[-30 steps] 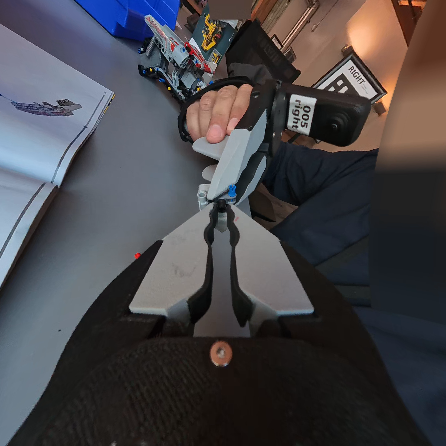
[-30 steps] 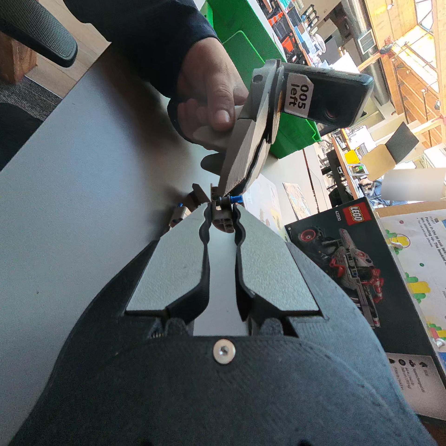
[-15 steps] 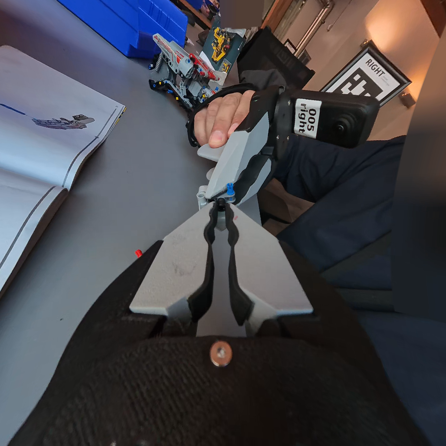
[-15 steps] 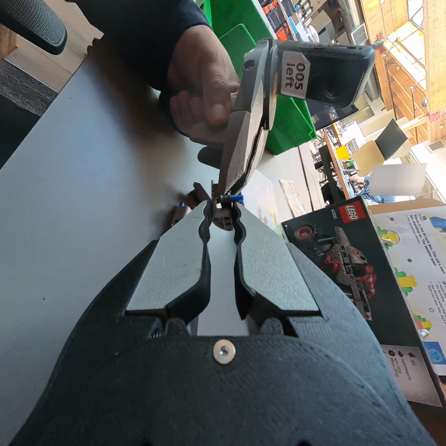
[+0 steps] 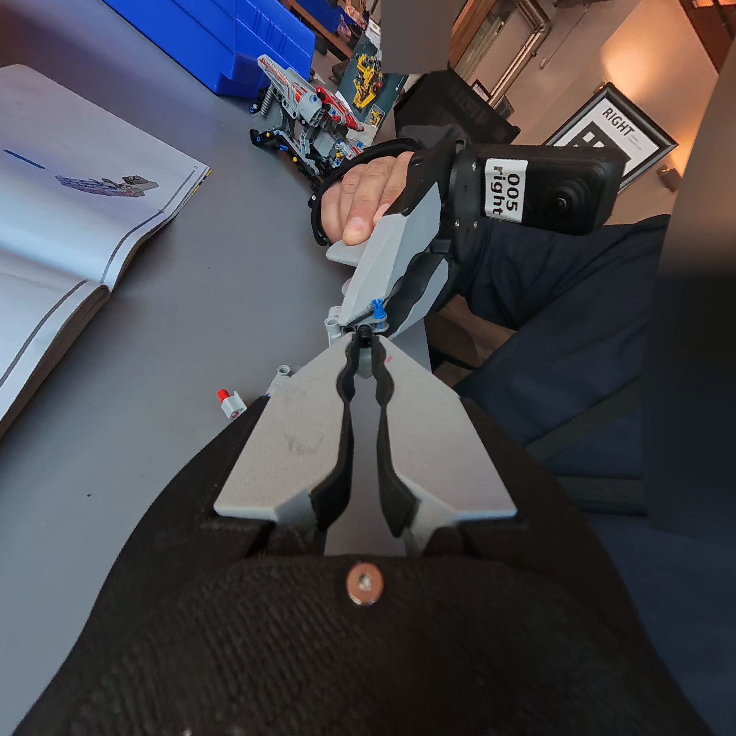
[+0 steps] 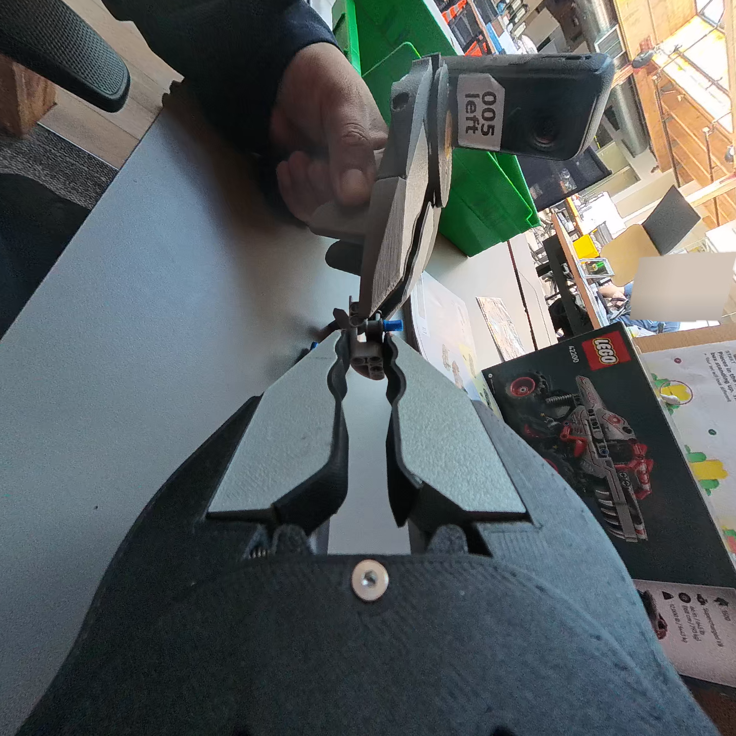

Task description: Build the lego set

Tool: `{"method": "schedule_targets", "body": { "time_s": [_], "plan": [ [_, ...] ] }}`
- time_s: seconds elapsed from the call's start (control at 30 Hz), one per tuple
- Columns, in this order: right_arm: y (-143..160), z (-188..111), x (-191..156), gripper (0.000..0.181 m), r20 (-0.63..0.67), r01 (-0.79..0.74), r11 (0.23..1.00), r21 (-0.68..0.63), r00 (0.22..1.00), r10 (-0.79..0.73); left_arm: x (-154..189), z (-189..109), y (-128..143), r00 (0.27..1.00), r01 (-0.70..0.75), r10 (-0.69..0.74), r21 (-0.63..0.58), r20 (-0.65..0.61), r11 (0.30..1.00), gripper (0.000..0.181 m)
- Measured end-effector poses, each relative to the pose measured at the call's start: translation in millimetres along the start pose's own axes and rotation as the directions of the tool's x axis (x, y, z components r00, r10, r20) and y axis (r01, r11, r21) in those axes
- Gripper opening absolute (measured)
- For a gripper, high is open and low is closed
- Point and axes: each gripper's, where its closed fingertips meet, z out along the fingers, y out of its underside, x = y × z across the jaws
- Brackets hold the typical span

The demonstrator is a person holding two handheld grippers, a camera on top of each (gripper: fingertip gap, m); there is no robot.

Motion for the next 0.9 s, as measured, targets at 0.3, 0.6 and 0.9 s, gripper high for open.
{"method": "schedule_targets", "body": {
  "time_s": [0.3, 0.6, 0.9],
  "plan": [
    [-1.8, -1.3, -0.5, 0.015, -0.009, 0.032, 1.0, -0.001, 0.999, -0.032, 2.7, -0.2, 0.5, 1.0, 0.004, -0.004, 0.005, -0.012, 1.0, 0.004],
    [-2.9, 2.0, 16.3, 0.014, -0.181, 0.151, 0.982, -0.11, 0.969, -0.169, -3.4, -5.7, -14.3, 0.996, 0.086, -0.082, 0.108, -0.038, 0.99, 0.004],
    [-5.1, 0.5, 17.9, 0.014, -0.225, 0.282, 0.947, -0.153, 0.923, -0.312, -0.4, -3.9, -16.1, 0.991, 0.115, -0.106, 0.109, -0.088, 0.987, 0.005]
  ]
}}
